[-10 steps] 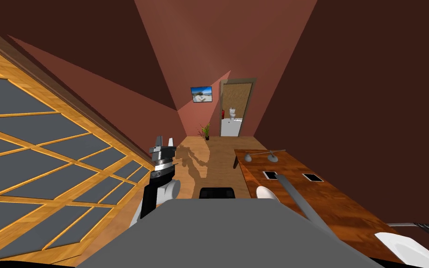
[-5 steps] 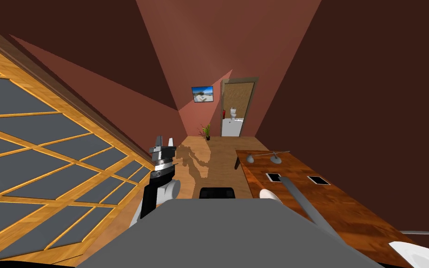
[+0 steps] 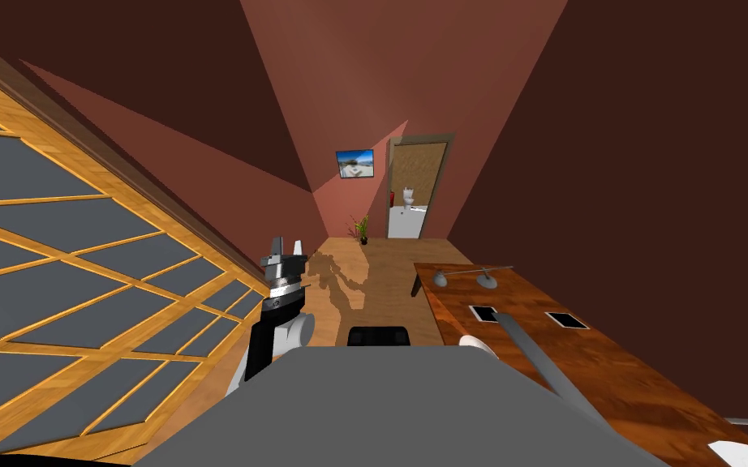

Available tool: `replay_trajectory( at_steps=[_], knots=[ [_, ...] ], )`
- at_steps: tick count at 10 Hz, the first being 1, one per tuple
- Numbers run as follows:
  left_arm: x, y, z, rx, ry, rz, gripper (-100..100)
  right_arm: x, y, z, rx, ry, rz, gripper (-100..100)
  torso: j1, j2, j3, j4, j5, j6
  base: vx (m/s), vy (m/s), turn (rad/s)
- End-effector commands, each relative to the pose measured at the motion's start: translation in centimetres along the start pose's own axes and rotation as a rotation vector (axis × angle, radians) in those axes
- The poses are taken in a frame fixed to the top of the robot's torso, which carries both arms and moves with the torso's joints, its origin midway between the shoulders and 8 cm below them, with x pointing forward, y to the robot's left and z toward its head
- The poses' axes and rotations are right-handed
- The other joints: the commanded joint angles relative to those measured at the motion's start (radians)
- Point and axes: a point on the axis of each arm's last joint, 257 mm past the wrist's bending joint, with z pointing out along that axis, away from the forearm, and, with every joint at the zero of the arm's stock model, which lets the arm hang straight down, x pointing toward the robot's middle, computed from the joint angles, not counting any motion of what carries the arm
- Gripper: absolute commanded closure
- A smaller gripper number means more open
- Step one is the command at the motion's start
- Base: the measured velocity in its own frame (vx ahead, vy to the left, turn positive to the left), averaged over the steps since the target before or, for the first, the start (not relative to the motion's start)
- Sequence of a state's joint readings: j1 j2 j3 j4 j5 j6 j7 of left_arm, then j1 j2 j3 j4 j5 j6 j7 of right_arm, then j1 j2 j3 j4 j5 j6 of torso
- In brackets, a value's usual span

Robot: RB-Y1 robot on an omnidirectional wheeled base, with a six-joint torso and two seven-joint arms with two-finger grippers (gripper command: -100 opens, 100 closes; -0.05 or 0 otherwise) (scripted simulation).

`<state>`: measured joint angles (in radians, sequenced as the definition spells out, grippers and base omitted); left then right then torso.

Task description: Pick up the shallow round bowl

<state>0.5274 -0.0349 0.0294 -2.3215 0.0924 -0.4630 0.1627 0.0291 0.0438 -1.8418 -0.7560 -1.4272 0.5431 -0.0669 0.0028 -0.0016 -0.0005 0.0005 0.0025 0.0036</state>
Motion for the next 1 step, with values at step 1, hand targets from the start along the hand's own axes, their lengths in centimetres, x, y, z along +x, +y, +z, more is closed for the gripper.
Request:
replay_trajectory(
  at_steps=[1],
  knots=[
    [0.00,0.00,0.00,0.000,0.000,0.000,0,0.00,0.00,0.00,0.000,0.000,0.000,0,0.000,0.000,0.000,0.000,0.000,0.000,0.000,0.000,0.000]
  ],
)
